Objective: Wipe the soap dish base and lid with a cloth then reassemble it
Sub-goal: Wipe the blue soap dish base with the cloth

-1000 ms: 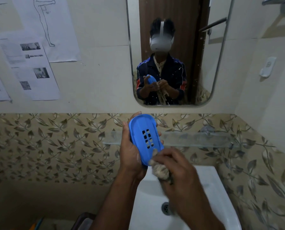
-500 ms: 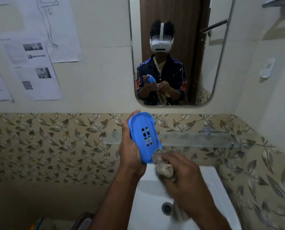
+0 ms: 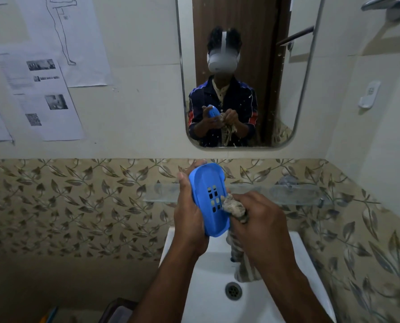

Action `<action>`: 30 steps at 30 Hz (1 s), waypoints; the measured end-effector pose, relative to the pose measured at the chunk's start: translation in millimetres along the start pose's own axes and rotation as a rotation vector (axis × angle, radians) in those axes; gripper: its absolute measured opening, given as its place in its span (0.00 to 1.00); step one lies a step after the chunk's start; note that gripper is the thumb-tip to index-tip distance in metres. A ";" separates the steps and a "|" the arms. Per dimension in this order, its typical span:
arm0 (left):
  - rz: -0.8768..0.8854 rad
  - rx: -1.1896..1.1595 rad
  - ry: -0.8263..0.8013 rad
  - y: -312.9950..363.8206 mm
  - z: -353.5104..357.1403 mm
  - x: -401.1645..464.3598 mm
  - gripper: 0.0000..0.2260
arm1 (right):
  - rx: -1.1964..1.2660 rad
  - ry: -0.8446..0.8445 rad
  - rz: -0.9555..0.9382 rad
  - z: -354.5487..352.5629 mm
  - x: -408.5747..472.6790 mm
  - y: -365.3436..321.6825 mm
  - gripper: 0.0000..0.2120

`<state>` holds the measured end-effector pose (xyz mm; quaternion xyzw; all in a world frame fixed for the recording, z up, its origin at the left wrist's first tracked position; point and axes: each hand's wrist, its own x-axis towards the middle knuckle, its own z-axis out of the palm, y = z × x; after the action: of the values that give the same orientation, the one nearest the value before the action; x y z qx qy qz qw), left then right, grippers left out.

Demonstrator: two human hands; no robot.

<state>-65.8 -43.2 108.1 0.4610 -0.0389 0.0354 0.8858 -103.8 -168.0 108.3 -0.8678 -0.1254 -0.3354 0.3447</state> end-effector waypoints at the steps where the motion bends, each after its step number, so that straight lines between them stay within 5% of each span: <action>1: 0.002 -0.002 0.012 -0.1 -1.8 0.2 0.28 | 0.016 -0.017 0.016 0.9 -2.0 0.2 0.09; 5: 0.011 0.009 0.023 -0.1 -4.1 -1.8 0.31 | 0.041 -0.094 0.033 -1.8 -6.9 1.5 0.04; 9: 0.085 0.064 0.014 -5.7 6.8 -8.2 0.30 | 0.039 0.052 0.052 -2.1 3.2 1.2 0.05; 15: 0.055 -0.021 0.013 -4.0 -1.3 -2.3 0.29 | 0.018 -0.093 0.036 3.7 -8.6 5.8 0.04; 20: 0.036 -0.037 0.007 -3.7 3.5 -3.2 0.29 | 0.000 0.016 0.057 3.0 -5.4 -0.4 0.02; 27: -0.040 -0.200 0.006 -7.8 0.7 -7.4 0.32 | 0.007 -0.317 -0.017 -10.3 -23.8 -32.9 0.11; 30: -0.056 -0.230 -0.033 -9.2 4.6 -10.8 0.29 | 0.115 -0.268 -0.048 -14.0 -10.2 -38.4 0.13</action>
<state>-75.8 -52.6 102.1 0.3576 -0.0443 -0.0018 0.9328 -135.6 -149.4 128.7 -0.8804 -0.2099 -0.2167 0.3659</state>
